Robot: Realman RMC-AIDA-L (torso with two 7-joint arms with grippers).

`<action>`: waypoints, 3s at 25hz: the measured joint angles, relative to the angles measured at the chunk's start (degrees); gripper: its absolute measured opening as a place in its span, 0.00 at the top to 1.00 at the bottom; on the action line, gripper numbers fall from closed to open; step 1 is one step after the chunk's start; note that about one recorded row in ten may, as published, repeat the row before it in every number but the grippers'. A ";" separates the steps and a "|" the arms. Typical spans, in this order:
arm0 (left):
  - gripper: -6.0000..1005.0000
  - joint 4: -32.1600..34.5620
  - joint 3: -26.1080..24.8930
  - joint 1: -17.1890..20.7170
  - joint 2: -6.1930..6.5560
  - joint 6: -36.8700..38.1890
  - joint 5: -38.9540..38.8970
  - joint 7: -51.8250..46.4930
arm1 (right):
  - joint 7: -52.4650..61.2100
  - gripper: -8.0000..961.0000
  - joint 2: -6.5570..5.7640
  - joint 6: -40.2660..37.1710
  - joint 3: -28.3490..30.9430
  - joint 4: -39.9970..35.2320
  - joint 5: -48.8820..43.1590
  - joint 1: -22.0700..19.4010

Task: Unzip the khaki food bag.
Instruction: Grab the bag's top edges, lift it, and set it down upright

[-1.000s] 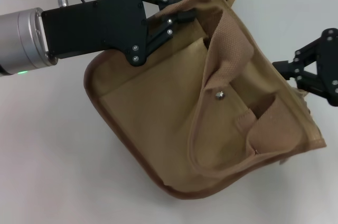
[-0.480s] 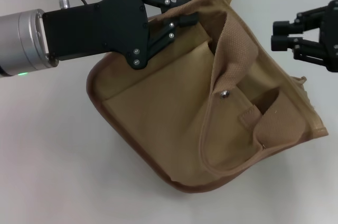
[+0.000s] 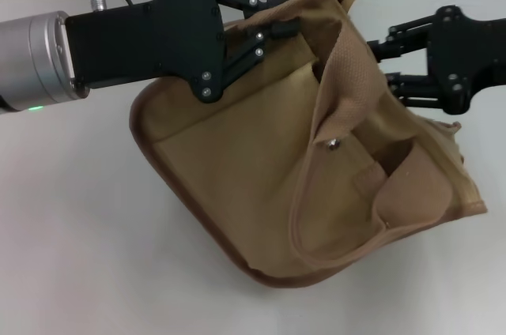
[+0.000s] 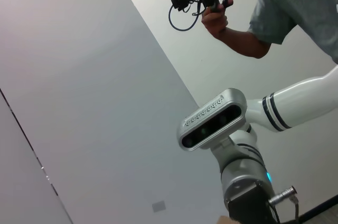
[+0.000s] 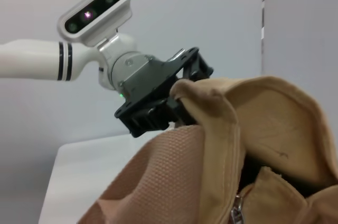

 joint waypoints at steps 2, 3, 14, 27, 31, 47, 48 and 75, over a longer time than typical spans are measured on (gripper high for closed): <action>0.90 0.00 0.00 -0.06 0.00 -0.03 0.00 0.00 | 0.01 0.68 0.15 0.86 -1.19 0.13 -0.31 0.35; 0.90 0.00 0.00 -0.10 0.01 -0.08 0.00 0.00 | 0.03 0.67 0.25 1.90 -2.75 0.13 -0.65 0.58; 0.90 0.00 0.00 -0.23 0.00 -0.16 0.02 0.00 | 0.66 0.55 0.39 5.63 -9.78 0.10 -0.74 1.31; 0.90 0.00 0.08 -0.48 -0.05 -0.01 0.07 0.00 | 1.28 0.60 0.54 7.93 -13.53 -0.07 -1.34 1.66; 0.90 0.00 0.09 -0.52 -0.08 0.03 0.07 0.00 | 1.47 0.70 0.57 7.90 -14.08 0.16 -1.38 2.27; 0.90 0.00 0.08 -0.51 -0.09 -0.25 0.07 0.00 | 1.25 0.81 0.81 11.36 -17.69 0.29 -1.11 2.32; 0.90 0.00 0.08 -0.51 -0.09 -0.25 0.07 0.00 | 1.19 0.82 0.81 11.51 -17.74 0.29 -1.08 2.28; 0.90 0.00 -0.35 -0.06 -0.09 -0.22 -0.05 0.43 | 0.97 0.99 0.73 10.99 -15.47 -5.86 0.66 -4.76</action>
